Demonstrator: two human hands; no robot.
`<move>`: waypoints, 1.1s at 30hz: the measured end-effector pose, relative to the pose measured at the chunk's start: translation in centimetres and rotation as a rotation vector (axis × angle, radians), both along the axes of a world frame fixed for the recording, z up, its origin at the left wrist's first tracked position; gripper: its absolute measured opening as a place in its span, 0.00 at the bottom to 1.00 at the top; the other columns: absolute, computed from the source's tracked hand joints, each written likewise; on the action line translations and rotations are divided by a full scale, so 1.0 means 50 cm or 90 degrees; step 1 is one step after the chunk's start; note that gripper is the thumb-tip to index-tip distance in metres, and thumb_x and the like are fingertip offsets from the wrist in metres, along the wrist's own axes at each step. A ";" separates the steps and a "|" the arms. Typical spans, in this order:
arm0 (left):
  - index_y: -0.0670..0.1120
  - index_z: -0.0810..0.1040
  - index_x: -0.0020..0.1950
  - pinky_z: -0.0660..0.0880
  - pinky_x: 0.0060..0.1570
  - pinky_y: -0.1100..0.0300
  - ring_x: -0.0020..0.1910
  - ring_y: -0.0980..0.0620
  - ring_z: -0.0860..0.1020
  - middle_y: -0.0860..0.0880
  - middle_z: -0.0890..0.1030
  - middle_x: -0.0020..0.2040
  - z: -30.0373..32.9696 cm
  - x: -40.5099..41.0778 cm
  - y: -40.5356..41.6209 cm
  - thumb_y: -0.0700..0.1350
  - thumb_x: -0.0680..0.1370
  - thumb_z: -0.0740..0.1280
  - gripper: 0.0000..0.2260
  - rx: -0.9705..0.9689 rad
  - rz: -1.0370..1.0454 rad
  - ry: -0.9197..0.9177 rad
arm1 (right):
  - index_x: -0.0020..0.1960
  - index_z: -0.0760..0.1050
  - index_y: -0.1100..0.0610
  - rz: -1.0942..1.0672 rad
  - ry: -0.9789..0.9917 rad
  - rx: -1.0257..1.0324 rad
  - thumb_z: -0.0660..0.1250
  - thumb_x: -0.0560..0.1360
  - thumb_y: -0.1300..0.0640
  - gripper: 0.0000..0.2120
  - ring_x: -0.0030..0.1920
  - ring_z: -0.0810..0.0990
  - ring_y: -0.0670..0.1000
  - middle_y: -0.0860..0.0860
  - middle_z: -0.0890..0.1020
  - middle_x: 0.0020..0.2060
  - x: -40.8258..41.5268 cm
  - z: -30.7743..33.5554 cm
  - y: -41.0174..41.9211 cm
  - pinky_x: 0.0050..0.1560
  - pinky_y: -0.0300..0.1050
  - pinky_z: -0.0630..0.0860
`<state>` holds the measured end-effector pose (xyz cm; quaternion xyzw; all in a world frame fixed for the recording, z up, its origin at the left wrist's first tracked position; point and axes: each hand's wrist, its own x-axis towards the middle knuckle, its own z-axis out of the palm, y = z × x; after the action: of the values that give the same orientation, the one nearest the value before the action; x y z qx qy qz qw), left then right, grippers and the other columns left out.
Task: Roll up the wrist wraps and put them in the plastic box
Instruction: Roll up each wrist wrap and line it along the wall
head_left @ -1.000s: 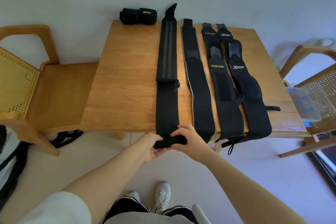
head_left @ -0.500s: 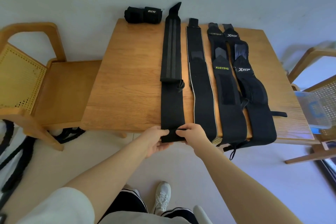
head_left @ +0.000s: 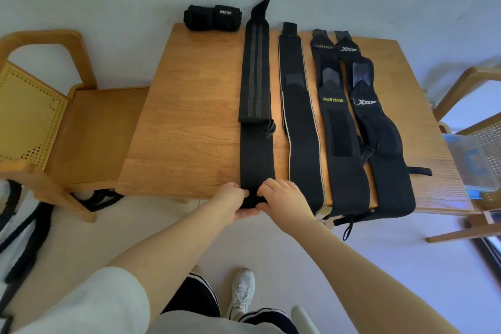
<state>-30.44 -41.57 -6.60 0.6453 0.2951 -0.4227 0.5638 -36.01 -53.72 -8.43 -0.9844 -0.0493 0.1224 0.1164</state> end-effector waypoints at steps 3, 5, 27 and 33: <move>0.41 0.67 0.63 0.81 0.35 0.54 0.37 0.43 0.83 0.38 0.78 0.53 0.010 0.005 -0.004 0.43 0.81 0.60 0.12 -0.008 0.000 0.032 | 0.66 0.72 0.52 -0.068 0.053 0.057 0.58 0.81 0.49 0.16 0.60 0.72 0.51 0.49 0.75 0.60 0.026 0.004 -0.001 0.62 0.45 0.67; 0.44 0.63 0.67 0.79 0.32 0.57 0.37 0.46 0.82 0.42 0.75 0.55 0.003 0.006 0.005 0.48 0.80 0.62 0.18 0.154 -0.169 -0.091 | 0.66 0.73 0.52 -0.144 0.107 0.129 0.60 0.80 0.50 0.16 0.60 0.72 0.52 0.50 0.75 0.59 0.045 0.004 -0.004 0.61 0.48 0.71; 0.49 0.65 0.74 0.72 0.59 0.57 0.64 0.50 0.72 0.49 0.70 0.69 -0.018 0.081 0.009 0.47 0.82 0.58 0.19 0.383 -0.758 -0.670 | 0.63 0.70 0.49 -0.281 0.066 0.198 0.64 0.79 0.53 0.13 0.58 0.74 0.52 0.50 0.77 0.57 0.091 0.015 -0.029 0.62 0.48 0.71; 0.48 0.67 0.71 0.57 0.72 0.56 0.74 0.52 0.59 0.50 0.63 0.75 -0.025 0.114 0.019 0.47 0.81 0.60 0.18 0.372 -0.828 -0.761 | 0.63 0.71 0.53 -0.332 0.114 0.259 0.64 0.79 0.56 0.14 0.54 0.76 0.51 0.53 0.77 0.56 0.126 0.003 -0.026 0.52 0.43 0.75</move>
<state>-24.74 -40.62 -7.83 0.9108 -0.3689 -0.1620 0.0897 -29.69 -55.02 -8.30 -0.9058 0.1909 0.1621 0.3417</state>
